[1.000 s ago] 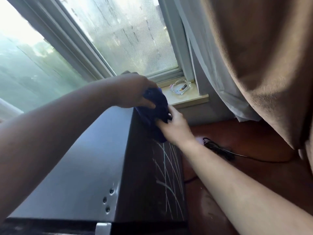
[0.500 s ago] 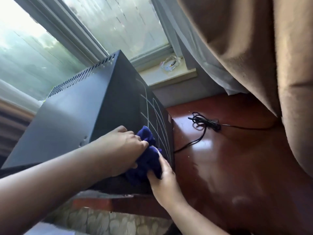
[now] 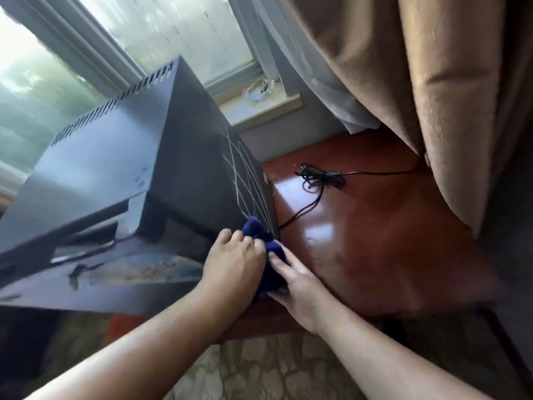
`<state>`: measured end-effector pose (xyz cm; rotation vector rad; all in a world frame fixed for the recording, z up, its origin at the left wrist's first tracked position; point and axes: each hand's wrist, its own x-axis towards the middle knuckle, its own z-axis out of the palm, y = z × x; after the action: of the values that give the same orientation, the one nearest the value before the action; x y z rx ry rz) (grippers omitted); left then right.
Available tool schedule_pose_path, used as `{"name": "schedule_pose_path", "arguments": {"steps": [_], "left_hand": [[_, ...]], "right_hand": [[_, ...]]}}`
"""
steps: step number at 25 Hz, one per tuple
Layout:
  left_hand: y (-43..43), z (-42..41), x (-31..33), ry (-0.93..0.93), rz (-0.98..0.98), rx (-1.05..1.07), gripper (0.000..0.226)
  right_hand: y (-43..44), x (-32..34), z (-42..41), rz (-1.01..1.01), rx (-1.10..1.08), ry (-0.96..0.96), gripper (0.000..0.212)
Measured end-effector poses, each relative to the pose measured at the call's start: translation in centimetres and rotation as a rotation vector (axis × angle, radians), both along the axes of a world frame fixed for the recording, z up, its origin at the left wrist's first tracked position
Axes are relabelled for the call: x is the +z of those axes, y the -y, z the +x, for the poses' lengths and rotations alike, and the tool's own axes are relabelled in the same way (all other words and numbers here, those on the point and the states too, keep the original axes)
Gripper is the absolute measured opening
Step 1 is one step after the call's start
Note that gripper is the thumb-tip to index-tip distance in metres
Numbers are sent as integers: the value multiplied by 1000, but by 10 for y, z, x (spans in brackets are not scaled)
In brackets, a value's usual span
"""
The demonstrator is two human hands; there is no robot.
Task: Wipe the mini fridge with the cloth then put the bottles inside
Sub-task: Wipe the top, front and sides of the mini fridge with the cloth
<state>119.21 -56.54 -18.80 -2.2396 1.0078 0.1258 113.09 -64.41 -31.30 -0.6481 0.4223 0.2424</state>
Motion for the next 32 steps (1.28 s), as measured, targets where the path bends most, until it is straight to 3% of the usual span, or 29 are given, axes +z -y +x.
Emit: {"name": "schedule_pose_path", "arguments": {"steps": [4, 6, 9, 11, 13, 15, 18, 24, 27, 32], "left_hand": [[-46, -42, -4, -48, -399, -33, 64], [-74, -72, -9, -278, -711, 59, 59], [-95, -99, -20, -873, -1231, 816, 47], [-91, -97, -28, -1076, -1546, 1231, 60], [-78, -86, -33, -1196, -1737, 1429, 73], [-54, -70, -35, -1284, -1809, 1546, 75], [-15, -43, -48, -1250, -1871, 1733, 67], [50, 14, -121, -914, -2002, 2077, 31], [56, 32, -174, -810, -2049, 2203, 38], [57, 40, -208, -788, -2057, 2258, 28]], "right_hand": [[-22, 11, -8, -157, -117, 24, 48], [-23, 13, -9, -277, -150, 30, 46], [-19, 33, -5, -534, -233, 90, 43], [-14, 50, 6, -680, -243, 209, 41], [-6, 60, 21, -759, -197, 335, 44], [4, 55, 37, -804, -129, 386, 46], [16, 17, 61, -877, -26, 344, 47], [38, -89, 117, -928, 150, 140, 48], [39, -131, 133, -941, 227, 20, 50], [42, -152, 140, -968, 280, -26, 49]]}}
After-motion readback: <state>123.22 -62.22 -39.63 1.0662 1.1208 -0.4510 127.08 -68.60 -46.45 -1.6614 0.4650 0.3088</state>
